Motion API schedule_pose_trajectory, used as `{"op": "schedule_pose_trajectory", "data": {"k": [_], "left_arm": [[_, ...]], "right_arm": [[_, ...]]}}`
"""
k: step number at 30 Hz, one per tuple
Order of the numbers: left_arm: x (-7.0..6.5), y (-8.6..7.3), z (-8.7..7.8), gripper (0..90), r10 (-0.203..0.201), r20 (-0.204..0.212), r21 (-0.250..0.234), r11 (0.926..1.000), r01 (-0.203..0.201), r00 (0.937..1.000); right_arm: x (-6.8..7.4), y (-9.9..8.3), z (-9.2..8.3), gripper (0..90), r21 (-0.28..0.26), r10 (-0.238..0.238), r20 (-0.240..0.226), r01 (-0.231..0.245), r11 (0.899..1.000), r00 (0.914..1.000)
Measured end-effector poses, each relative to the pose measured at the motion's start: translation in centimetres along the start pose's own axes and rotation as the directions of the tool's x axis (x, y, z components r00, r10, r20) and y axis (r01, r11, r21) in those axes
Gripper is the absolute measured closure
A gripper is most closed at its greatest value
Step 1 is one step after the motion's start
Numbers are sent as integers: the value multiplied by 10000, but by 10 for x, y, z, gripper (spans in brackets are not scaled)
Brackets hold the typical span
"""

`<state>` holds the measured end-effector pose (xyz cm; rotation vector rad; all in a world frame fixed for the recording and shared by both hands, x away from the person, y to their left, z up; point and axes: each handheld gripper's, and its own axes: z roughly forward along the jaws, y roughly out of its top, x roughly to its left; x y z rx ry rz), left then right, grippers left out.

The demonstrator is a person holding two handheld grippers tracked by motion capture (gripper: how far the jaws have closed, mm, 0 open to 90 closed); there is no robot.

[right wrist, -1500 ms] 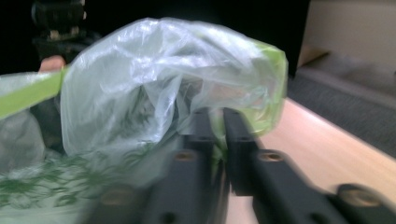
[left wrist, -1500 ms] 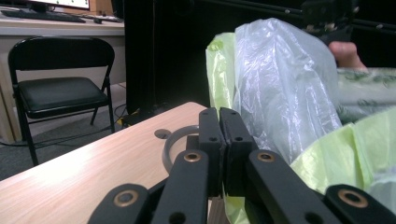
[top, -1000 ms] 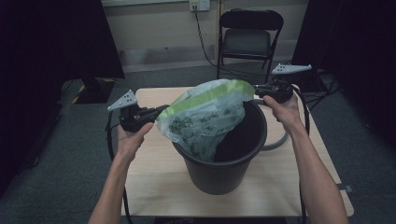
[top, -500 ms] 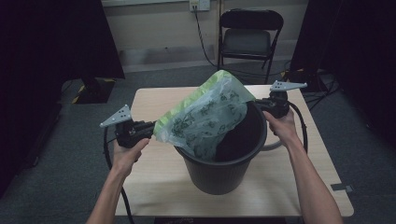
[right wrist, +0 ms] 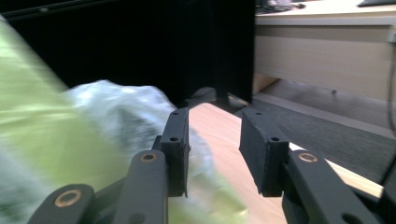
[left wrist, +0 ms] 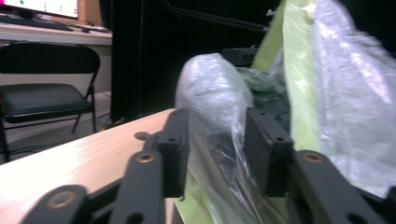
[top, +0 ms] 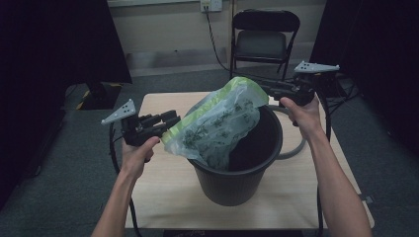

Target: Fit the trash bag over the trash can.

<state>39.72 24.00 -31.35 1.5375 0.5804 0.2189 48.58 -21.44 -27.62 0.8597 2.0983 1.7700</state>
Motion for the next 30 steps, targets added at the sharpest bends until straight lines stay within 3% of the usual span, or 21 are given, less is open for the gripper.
{"op": "schedule_pose_trajectory", "data": {"k": [2, 4, 5, 13, 17, 18, 21, 23, 24, 26, 29, 30], "left_arm": [[-10, -5, -7, 533, 169, 16, 123, 9998, -169, 9999], [-16, -7, -10, 531, 283, -86, 172, 9995, -282, 9996], [-23, -10, -14, 494, 340, 54, 109, 9994, -340, 9994], [-36, -8, -19, 394, 584, 310, 390, 9975, -596, 9978], [-25, 4, -20, 521, 408, 378, -156, 9991, -403, 9985], [-16, 12, -18, 568, 289, 402, -393, 9989, -273, 9988], [-7, 20, -14, 615, 287, 427, -493, 9984, -266, 9987], [2, 27, -9, 652, 18, 350, -625, 9980, 4, 9994], [10, 30, 2, 664, -28, 212, -462, 9989, 38, 9998], [15, 28, 18, 655, -197, 471, -128, 9997, 203, 9987], [16, 23, 34, 603, -286, 535, 304, 9992, 271, 9982], [16, 18, 43, 592, -337, 457, 685, 9972, 306, 9984]], "right_arm": [[12, -3, -5, 617, 98, -181, -232, 184, 9998, 9996], [13, -3, -6, 615, 138, -235, -269, 239, 9996, 9994], [19, -6, -10, 611, 312, -357, -222, 364, 9989, 9991], [23, -16, -17, 589, 745, -385, -423, 416, 9964, 9984], [21, -18, -14, 574, 807, -315, -526, 357, 9961, 9981], [21, -17, -14, 574, 825, -332, -508, 373, 9959, 9982], [20, -14, -13, 575, 836, -415, -458, 452, 9955, 9981], [18, -10, -13, 576, 682, -383, -411, 410, 9968, 9984], [17, -7, -13, 576, 595, -404, -361, 425, 9973, 9985], [16, -4, -11, 574, 558, -390, -295, 406, 9976, 9988], [16, -1, -10, 566, 434, -367, -227, 376, 9983, 9991], [16, 2, -9, 564, 392, -366, -235, 375, 9985, 9991]]}}
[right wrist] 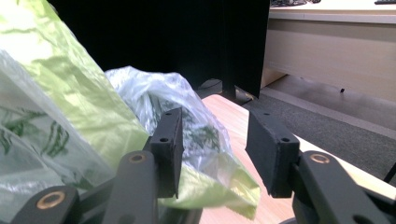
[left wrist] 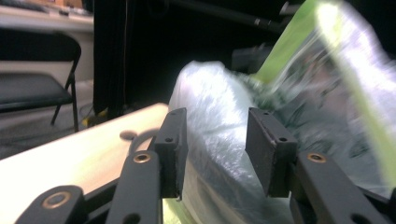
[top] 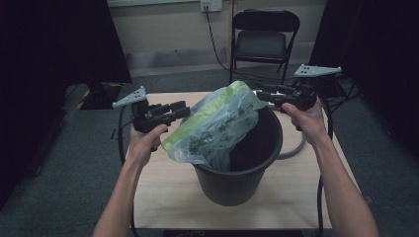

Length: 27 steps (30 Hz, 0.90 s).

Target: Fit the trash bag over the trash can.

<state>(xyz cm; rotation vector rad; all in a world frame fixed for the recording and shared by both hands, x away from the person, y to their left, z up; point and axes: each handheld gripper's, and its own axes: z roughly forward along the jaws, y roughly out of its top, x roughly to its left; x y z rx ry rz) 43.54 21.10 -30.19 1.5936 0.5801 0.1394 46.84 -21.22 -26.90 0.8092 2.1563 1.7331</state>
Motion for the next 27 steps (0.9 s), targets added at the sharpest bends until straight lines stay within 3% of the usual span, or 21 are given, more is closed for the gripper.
{"op": "schedule_pose_trajectory", "data": {"k": [3, 4, 8, 13, 17, 22, 24, 25, 27], "left_arm": [[-1, -2, 2, 687, -56, -21, 37, 10000, 56, 10000], [-1, -2, 0, 687, -44, -101, 6, 10000, 44, 9999], [-6, 0, -14, 828, 254, -40, 12, 9997, -254, 9997], [-14, -5, -23, 798, 360, -14, -19, 9993, -360, 9993], [-27, -12, -32, 765, 493, -97, -186, 9986, -495, 9987], [-38, -15, -40, 763, 688, -135, -174, 9975, -690, 9975], [-38, -16, -40, 762, 700, -92, -171, 9974, -701, 9975], [-39, -17, -41, 756, 676, -83, -246, 9974, -678, 9977], [-38, -18, -41, 754, 633, -48, -272, 9976, -634, 9980]], "right_arm": [[2, 2, 1, 558, -19, -36, -75, 36, 10000, 10000], [4, 2, 1, 556, 63, -94, -99, 95, 9999, 9999], [8, -3, 0, 557, 405, -225, -134, 231, 9989, 9997], [7, -7, -3, 568, 770, -316, -2, 315, 9965, 9995], [7, -10, -5, 653, 888, -407, -142, 418, 9952, 9991], [8, -12, -6, 786, 625, -416, -443, 443, 9971, 9982], [7, -12, -7, 820, 381, -339, -403, 354, 9986, 9986], [7, -12, -9, 894, 182, -353, -349, 359, 9992, 9988], [6, -13, -11, 895, 96, -282, -220, 284, 9996, 9994]]}}
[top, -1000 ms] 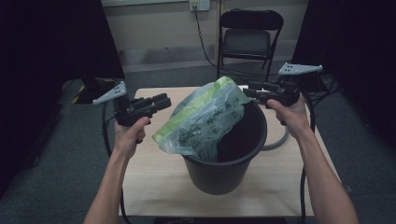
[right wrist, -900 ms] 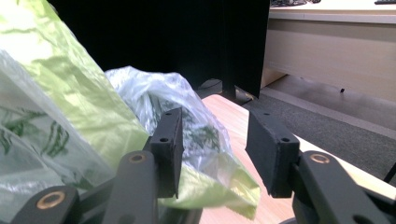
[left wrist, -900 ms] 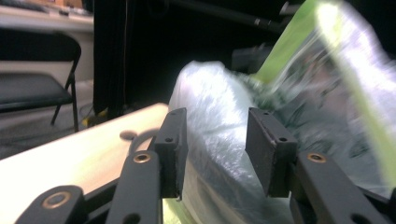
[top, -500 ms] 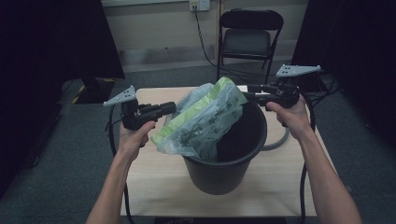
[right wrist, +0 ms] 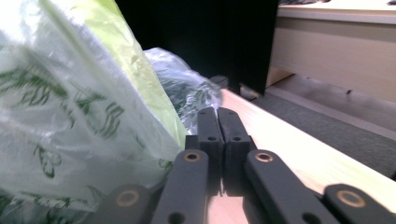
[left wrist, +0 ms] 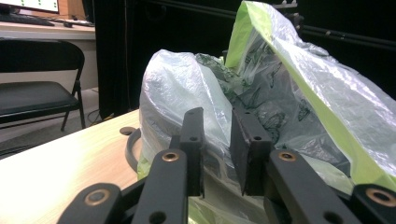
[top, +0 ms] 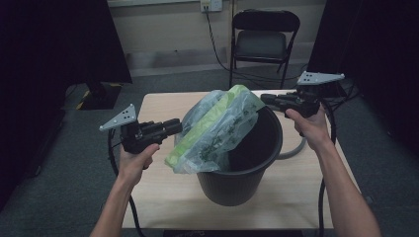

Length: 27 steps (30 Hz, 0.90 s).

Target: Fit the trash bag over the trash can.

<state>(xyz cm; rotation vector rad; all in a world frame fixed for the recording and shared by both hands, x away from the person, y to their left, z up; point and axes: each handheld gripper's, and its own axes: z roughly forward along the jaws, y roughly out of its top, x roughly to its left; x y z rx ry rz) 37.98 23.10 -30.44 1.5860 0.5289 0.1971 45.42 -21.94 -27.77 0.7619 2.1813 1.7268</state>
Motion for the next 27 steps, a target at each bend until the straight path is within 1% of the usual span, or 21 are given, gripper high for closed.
{"op": "schedule_pose_trajectory", "data": {"k": [1, 2, 3, 5, 6, 7, 8, 9, 10, 12, 14, 15, 17, 19, 21, 23, 24, 25, 26, 27], "left_arm": [[0, -1, 0, 753, -20, 37, -29, 10000, 20, 10000], [0, -1, -1, 753, -31, 42, -39, 10000, 31, 10000], [-1, -1, -1, 752, -16, 37, -71, 10000, 16, 10000], [-2, -2, -2, 751, 12, 26, -103, 9999, -11, 10000], [-3, -2, -2, 751, 62, 8, -85, 9999, -62, 10000], [-4, -2, -2, 751, 104, -35, -49, 9999, -104, 9999], [-4, -2, -2, 751, 104, -35, -49, 9999, -104, 9999], [-4, -2, -2, 751, 103, -56, -99, 9999, -103, 9999], [-5, -2, -2, 751, 125, -66, -106, 9999, -126, 9999], [-5, -3, -2, 750, 130, -90, -120, 9998, -131, 9999], [-5, -3, -3, 750, 108, -65, -150, 9998, -109, 9999], [-6, -4, -3, 750, 95, -74, -164, 9998, -96, 9999], [-7, -4, -4, 745, 114, -4, -165, 9998, -114, 9999], [-9, -5, -6, 745, 30, 99, -175, 9998, -29, 9999], [-10, -5, -7, 743, 46, 171, -118, 9999, -44, 9998], [-11, -2, -7, 694, 141, 200, 78, 9999, -142, 9997], [-11, -1, -8, 662, 188, 200, 94, 9998, -190, 9996], [-9, 3, -8, 642, 170, 311, -11, 9999, -170, 9994], [-8, 5, -8, 632, 113, 381, -105, 9999, -109, 9992], [-7, 11, -8, 624, 134, 382, -278, 9995, -123, 9992]], "right_arm": [[-3, -4, -4, 900, -121, 85, 127, -84, 9999, 9999], [-3, -4, -4, 900, -121, 85, 127, -84, 9999, 9999], [-7, -11, -8, 900, -295, 230, 204, -223, 9993, 9995], [-11, -19, -11, 900, -448, 384, 249, -373, 9983, 9990], [-11, -19, -11, 900, -448, 384, 249, -373, 9983, 9990], [-15, -33, -13, 900, -517, 589, 206, -578, 9970, 9980], [-15, -33, -13, 900, -517, 589, 206, -578, 9970, 9980], [-16, -39, -14, 900, -534, 697, 218, -684, 9962, 9973], [-17, -47, -14, 900, -527, 760, 106, -753, 9958, 9971], [-18, -59, -12, 900, -376, 864, 100, -859, 9956, 9962], [-19, -69, -9, 900, -231, 965, 24, -964, 9951, 9953], [-19, -75, -7, 900, -91, 1017, 71, -1016, 9948, 9948], [-20, -81, -3, 900, 15, 1151, 45, -1151, 9934, 9933], [-20, -82, 2, 900, 169, 1106, 104, -1108, 9937, 9938], [-20, -81, 3, 900, 192, 1047, 159, -1050, 9943, 9944], [-22, -76, 3, 820, 96, 1120, 400, -1124, 9936, 9929], [-24, -73, 2, 788, 89, 1121, 612, -1128, 9936, 9918], [-25, -70, 1, 780, 43, 1141, 700, -1147, 9934, 9910], [-27, -65, 0, 752, -86, 1161, 762, -1158, 9932, 9903], [-28, -62, -1, 737, -155, 1208, 850, -1199, 9927, 9890]]}}
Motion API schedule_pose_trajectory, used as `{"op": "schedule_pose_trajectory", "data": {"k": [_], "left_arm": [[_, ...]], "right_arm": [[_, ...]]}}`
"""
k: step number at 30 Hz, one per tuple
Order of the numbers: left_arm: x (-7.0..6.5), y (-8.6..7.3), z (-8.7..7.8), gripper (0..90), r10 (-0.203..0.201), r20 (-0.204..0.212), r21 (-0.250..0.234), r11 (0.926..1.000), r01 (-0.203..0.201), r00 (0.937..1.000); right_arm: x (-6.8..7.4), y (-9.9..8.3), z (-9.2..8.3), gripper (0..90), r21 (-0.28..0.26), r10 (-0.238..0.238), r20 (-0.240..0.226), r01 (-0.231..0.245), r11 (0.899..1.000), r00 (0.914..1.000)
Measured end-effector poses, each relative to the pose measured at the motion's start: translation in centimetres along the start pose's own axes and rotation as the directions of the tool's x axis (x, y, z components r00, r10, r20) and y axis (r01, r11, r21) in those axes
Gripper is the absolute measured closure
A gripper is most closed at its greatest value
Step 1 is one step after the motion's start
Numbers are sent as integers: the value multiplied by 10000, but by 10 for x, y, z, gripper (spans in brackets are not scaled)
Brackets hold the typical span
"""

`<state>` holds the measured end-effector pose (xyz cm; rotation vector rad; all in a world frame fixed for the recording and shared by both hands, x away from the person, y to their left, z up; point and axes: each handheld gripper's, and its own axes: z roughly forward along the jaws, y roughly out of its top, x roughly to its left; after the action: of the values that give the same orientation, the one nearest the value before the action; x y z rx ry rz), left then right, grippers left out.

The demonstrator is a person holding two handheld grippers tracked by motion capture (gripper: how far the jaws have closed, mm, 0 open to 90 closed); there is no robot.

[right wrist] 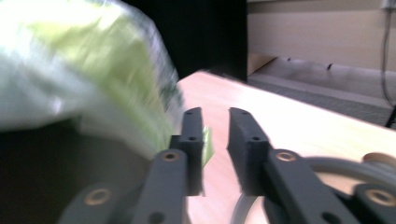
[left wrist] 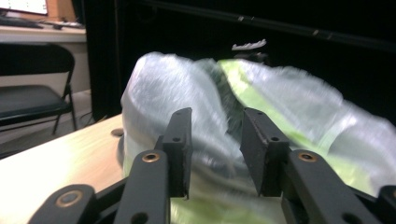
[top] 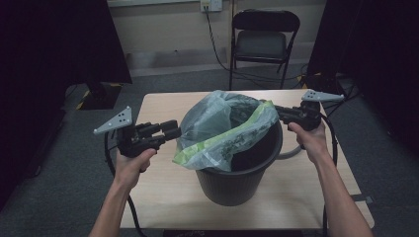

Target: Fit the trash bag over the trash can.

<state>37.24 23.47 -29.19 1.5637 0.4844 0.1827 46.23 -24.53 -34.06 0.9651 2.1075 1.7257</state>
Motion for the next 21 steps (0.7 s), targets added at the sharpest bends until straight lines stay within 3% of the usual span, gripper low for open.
{"op": "schedule_pose_trajectory", "data": {"k": [5, 7, 9, 10, 15, 18, 21], "left_arm": [[11, 21, 13, 610, 54, -90, 2, 10000, -54, 9999], [20, 25, 26, 611, -81, -255, 251, 9996, 88, 9996], [28, 24, 37, 612, -185, -483, 410, 9990, 204, 9987], [38, 22, 50, 614, -359, -664, 715, 9966, 406, 9972], [54, 14, 67, 649, -719, -858, 1210, 9893, 821, 9937], [54, 11, 66, 768, -878, -760, 1042, 9900, 954, 9932], [55, 12, 55, 868, -932, -687, 818, 9918, 987, 9933]], "right_arm": [[1, 21, 3, 724, -189, -122, 55, 123, 9997, 9999], [3, 28, 6, 715, -250, -149, 54, 150, 9996, 9999], [5, 34, 9, 697, -275, -213, 37, 214, 9994, 9998], [7, 38, 12, 692, -310, -200, -7, 200, 9993, 9998], [8, 43, 17, 675, -268, -191, 21, 192, 9995, 9998], [8, 45, 20, 665, -253, -229, 24, 230, 9994, 9997], [8, 46, 20, 659, -179, -264, 16, 264, 9995, 9997]]}}
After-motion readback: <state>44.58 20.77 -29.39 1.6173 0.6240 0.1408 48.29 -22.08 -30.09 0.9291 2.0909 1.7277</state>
